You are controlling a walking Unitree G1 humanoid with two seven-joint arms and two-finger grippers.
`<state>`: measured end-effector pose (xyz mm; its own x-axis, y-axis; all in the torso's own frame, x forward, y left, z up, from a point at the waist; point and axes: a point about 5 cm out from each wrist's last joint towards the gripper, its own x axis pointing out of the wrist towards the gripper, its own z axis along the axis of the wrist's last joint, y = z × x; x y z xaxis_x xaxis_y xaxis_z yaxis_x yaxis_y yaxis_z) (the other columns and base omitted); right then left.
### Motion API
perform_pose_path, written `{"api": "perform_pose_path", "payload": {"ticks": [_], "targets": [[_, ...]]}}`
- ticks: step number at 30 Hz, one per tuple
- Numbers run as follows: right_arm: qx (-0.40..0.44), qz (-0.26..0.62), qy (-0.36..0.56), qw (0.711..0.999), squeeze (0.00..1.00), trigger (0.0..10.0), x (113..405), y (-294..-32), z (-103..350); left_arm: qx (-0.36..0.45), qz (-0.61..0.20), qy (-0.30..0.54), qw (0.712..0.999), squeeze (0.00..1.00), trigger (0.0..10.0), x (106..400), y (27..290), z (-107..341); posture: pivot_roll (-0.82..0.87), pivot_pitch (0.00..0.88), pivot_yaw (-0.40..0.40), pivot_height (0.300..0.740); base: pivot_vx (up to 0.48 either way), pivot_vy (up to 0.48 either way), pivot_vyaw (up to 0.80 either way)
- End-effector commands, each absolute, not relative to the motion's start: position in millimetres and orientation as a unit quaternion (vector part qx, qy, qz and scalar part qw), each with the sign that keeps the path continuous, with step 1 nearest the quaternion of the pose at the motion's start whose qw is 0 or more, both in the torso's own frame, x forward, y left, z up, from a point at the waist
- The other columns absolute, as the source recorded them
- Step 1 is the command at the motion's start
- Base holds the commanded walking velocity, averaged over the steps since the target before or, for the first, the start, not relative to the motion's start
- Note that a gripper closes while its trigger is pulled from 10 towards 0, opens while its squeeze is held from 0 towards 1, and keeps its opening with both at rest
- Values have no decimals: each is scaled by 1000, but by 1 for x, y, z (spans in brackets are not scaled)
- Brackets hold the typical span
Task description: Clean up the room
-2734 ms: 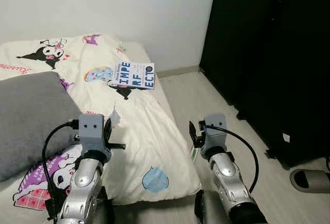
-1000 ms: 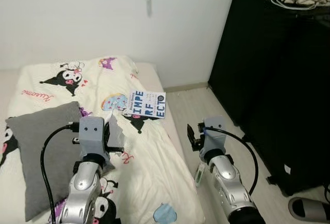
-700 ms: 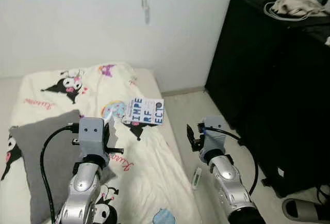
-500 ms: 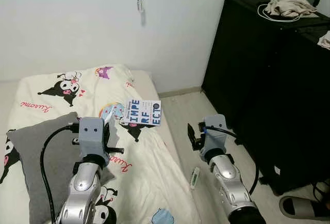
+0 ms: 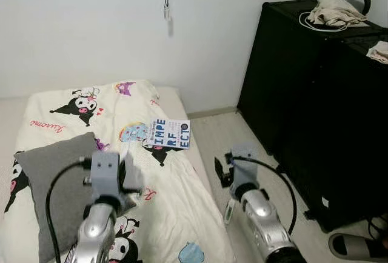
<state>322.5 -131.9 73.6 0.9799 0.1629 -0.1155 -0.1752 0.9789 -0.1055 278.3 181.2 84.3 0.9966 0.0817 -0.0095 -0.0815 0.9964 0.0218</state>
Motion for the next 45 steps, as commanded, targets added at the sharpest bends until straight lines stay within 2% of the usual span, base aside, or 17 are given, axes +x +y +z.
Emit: {"api": "perform_pose_path", "payload": {"ticks": [1,6,45], "targets": [[-59,89,64,992,0,10000,317,-130,66,16,35,12,999,0,10000,274,180,78,32,142,-25,740,0,0,0],[-49,85,79,992,0,10000,310,-130,57,16,27,40,999,0,10000,265,176,63,25,137,-23,740,0,0,0],[-72,97,63,991,0,10000,313,-126,60,13,28,27,999,0,10000,269,171,66,32,119,-34,740,0,0,37]]}}
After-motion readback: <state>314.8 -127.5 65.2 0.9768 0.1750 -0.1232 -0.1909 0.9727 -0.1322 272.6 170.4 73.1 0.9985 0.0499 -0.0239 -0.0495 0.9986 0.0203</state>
